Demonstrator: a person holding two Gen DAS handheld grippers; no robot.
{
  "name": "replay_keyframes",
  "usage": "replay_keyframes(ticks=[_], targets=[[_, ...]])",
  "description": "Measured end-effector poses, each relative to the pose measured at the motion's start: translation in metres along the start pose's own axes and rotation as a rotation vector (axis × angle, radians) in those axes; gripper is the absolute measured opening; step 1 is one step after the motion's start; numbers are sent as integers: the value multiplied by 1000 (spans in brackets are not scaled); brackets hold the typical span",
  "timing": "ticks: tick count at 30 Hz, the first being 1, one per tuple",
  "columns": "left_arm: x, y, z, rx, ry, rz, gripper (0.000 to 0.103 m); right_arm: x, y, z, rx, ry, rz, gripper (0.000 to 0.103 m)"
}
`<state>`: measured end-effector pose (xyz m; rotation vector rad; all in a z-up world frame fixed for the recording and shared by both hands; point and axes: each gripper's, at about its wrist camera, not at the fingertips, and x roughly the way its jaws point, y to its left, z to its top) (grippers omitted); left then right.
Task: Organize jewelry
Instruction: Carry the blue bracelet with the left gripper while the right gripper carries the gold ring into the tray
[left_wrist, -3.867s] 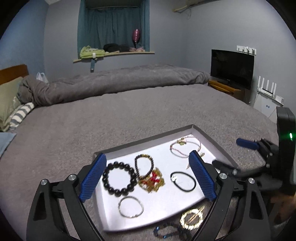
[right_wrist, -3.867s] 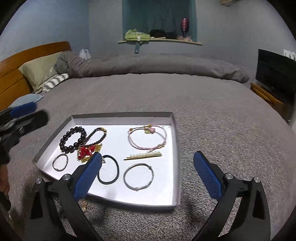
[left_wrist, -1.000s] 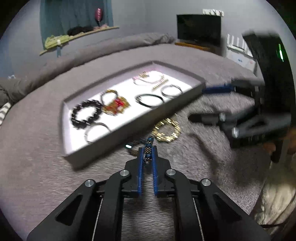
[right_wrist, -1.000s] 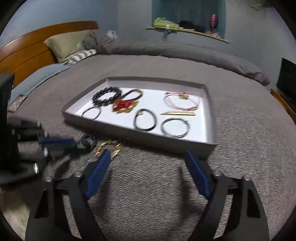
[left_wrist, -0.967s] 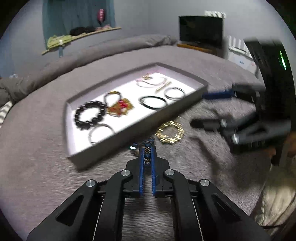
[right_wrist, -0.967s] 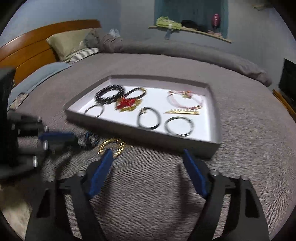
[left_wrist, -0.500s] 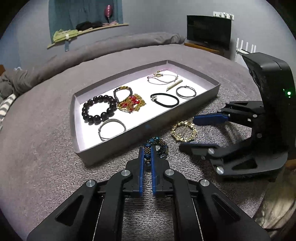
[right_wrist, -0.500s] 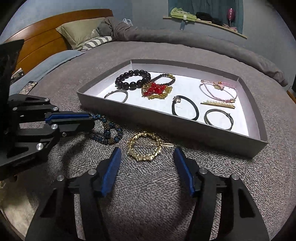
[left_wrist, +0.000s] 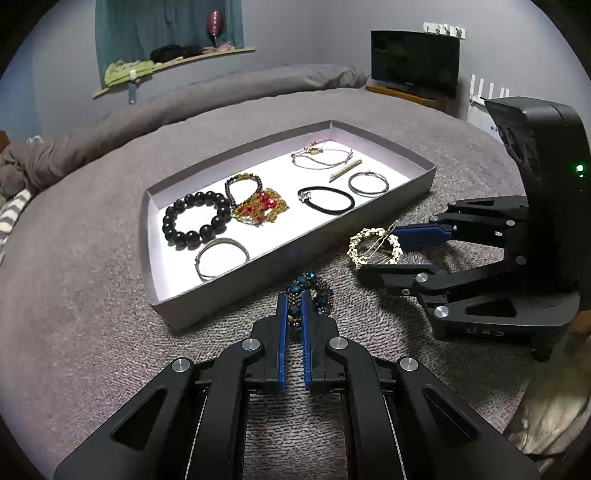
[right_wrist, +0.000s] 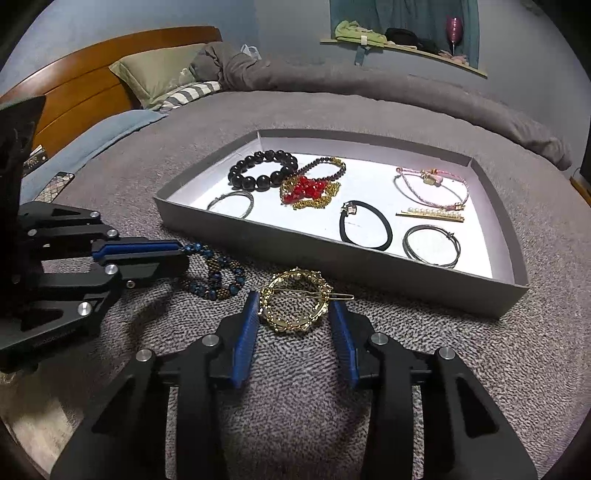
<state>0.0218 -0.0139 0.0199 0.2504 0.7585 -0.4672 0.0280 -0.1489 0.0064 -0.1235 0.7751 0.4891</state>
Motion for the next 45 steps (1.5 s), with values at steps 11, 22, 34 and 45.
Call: replay_keyframes(ticks=[11,22,34,45], targets=[[-39,-4,27,12,-123,18,7,-38,-21,21,47,-132,-14,39],[-48,1,85,17,-239,40,7,-27,-79,43,153,-151,-114,39],[26,13,91,-55,-105,-90,7,19,-90,57,145,-70,-96,39],[65,44,59,-143,74,-36,7,34,-83,76,165,-41,-72,39]])
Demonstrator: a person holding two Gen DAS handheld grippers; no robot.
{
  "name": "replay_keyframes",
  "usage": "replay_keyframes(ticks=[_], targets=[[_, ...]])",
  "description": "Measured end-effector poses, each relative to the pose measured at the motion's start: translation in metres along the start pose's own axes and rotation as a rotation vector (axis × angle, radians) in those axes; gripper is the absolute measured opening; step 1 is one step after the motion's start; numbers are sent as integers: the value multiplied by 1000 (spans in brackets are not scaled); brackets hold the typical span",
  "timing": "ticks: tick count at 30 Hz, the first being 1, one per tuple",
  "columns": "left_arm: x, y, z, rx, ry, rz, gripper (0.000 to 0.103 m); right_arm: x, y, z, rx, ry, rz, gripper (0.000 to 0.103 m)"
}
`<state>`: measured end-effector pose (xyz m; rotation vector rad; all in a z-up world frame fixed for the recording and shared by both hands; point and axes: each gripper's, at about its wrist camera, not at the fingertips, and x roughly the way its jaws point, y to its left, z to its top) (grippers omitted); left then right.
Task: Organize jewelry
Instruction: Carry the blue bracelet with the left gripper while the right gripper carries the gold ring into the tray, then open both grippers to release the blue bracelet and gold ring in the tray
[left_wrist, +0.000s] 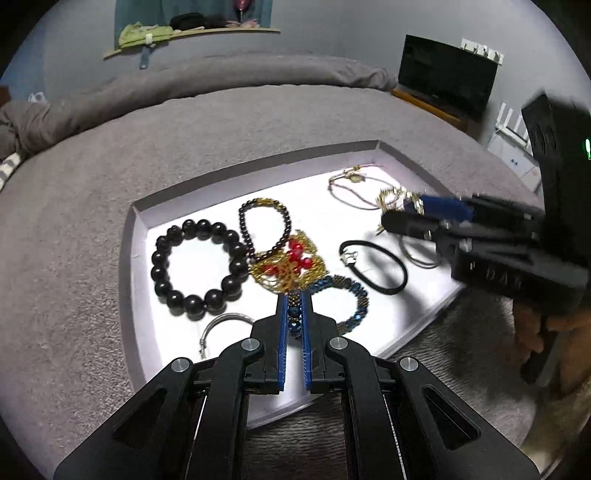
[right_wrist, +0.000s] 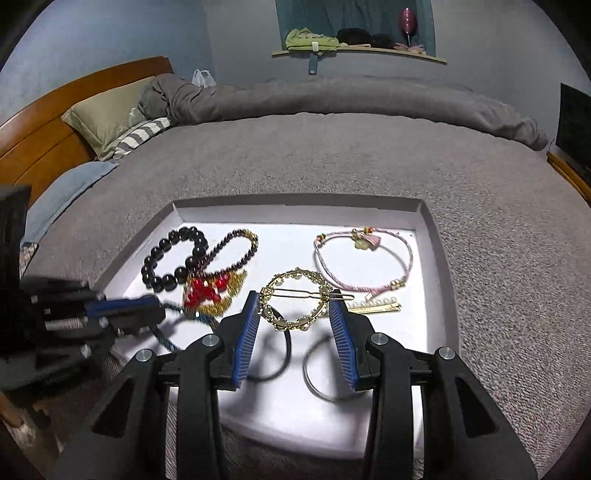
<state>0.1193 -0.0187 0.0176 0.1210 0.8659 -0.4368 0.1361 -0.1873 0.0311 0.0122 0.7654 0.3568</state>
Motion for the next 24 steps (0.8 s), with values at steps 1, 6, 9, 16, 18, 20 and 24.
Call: replay_keyframes(ticks=[1,6,9,16,18,20,24], targets=[[0,0,0,3,1,7,7,2,2,4,1,-1,-8,39],[-1,-5,-2,34,-15,71,43,11,16,12,-9,13,-35,39],[-6,-4,-2,31,-28,70,43,17,19,15,-5,22,-44,39],[-13,4,-2,9,-46,77,43,34,25,22,13,64,-108,39],[-13,6,-1,10,-44,75,43,40,26,23,9,74,-121,39],[-14,6,-2,14,-41,74,43,46,25,22,12,94,-121,39],[-14,4,-2,25,-37,71,43,50,24,20,16,112,-112,39]])
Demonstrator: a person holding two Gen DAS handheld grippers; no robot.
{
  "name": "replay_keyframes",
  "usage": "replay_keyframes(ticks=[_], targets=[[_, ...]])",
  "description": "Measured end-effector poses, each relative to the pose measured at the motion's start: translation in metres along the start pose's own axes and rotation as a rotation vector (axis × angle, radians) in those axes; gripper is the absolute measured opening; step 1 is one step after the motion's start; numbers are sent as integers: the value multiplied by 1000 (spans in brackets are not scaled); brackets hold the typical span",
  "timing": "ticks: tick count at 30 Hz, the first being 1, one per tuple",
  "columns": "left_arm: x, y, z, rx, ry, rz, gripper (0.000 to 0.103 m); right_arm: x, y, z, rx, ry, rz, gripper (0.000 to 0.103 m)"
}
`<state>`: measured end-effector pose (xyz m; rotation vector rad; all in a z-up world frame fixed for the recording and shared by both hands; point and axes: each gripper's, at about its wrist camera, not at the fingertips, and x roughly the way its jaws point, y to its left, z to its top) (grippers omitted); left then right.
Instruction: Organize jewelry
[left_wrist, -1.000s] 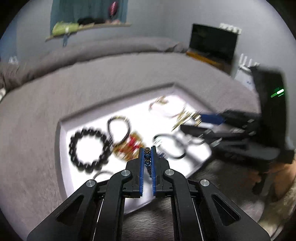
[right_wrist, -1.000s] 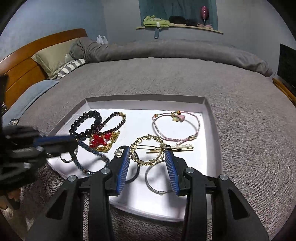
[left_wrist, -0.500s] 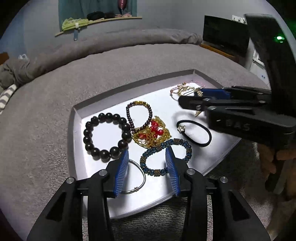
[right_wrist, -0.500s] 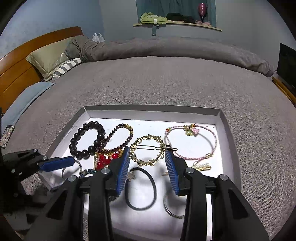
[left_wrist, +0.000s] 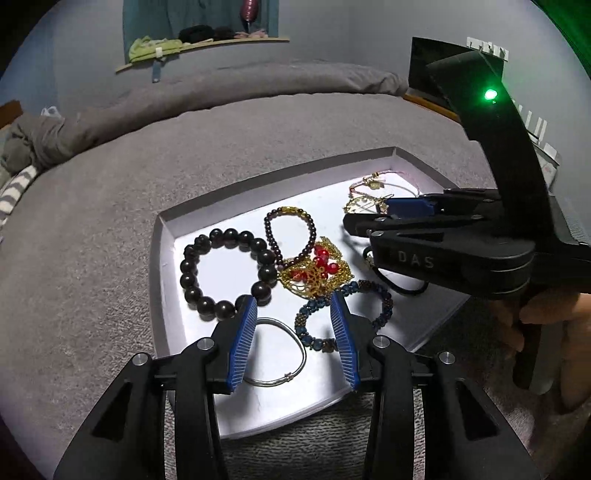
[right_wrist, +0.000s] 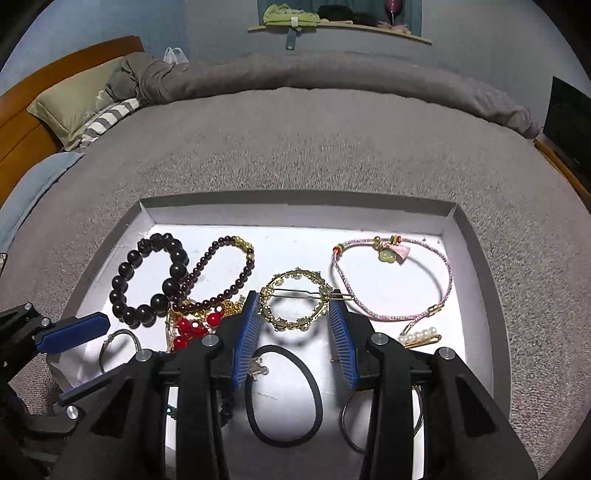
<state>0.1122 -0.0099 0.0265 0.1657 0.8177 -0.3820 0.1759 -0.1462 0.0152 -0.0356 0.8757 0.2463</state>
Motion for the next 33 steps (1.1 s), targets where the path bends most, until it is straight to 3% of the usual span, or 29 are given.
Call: replay_keyframes(ticks=[4,7,10,12,21,33], targets=[[2,-1,0,6,4,5,45,-2,-1,-1,7,-6,7,40],[3,-3,0,12,3,8,45,-6,-6,-2,21,-23,26,57],[2,-5,0,14,-1,12,47,-13,-9,-3,31,-47,25,57],[0,-5,-2,11,-5,14,53,-23,-15,-4,43,-64,31,58],[-28,-10,-6,-2,-61,13,82,-91,-47,-24,133,-178,36,83],[-74,-31,-29,-34,-141,13,94,-137,-60,-79,113,-210,-5,97]])
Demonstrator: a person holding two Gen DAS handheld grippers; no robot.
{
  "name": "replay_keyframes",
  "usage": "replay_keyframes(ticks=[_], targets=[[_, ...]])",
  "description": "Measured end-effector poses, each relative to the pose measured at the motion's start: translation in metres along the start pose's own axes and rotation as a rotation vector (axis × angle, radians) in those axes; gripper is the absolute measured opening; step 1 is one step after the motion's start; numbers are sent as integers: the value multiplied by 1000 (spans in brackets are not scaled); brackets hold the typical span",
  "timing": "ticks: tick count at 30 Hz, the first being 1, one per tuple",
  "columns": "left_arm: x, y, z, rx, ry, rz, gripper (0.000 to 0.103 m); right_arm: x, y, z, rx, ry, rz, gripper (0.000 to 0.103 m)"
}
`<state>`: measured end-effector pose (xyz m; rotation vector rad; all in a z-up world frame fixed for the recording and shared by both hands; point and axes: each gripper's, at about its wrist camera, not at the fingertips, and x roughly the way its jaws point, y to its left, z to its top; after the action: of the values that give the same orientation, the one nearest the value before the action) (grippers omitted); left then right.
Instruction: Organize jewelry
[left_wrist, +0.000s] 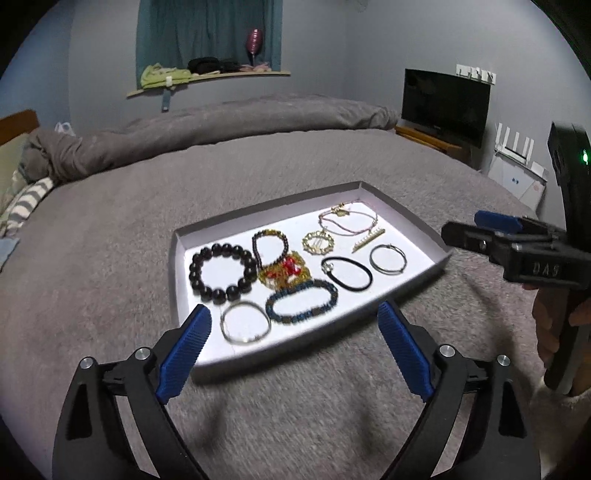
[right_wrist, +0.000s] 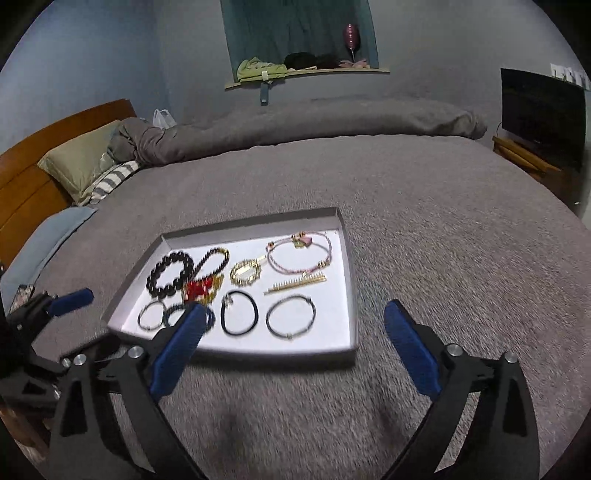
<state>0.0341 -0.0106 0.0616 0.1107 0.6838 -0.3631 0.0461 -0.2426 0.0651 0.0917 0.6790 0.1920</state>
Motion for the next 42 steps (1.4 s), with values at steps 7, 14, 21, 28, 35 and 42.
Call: replay_keyframes(ticks=[7,14,21,28,35,42], targets=[[-4,-4,-26,-52,60,66,96,1,0,-30,-22,95,-18,98],[-5,-4,-25,-85,30,190,100,8,9,-45,-33,166,-113,98],[1,2,-26,-129,24,213,100,10,14,-46,-34,112,-136,98],[7,-2,-29,-89,36,232,100,13,21,-47,-74,116,-149,98],[8,-2,-31,-90,43,226,100,13,18,-47,-53,119,-142,98],[8,-3,-31,-89,45,222,100,13,19,-46,-53,116,-146,98]])
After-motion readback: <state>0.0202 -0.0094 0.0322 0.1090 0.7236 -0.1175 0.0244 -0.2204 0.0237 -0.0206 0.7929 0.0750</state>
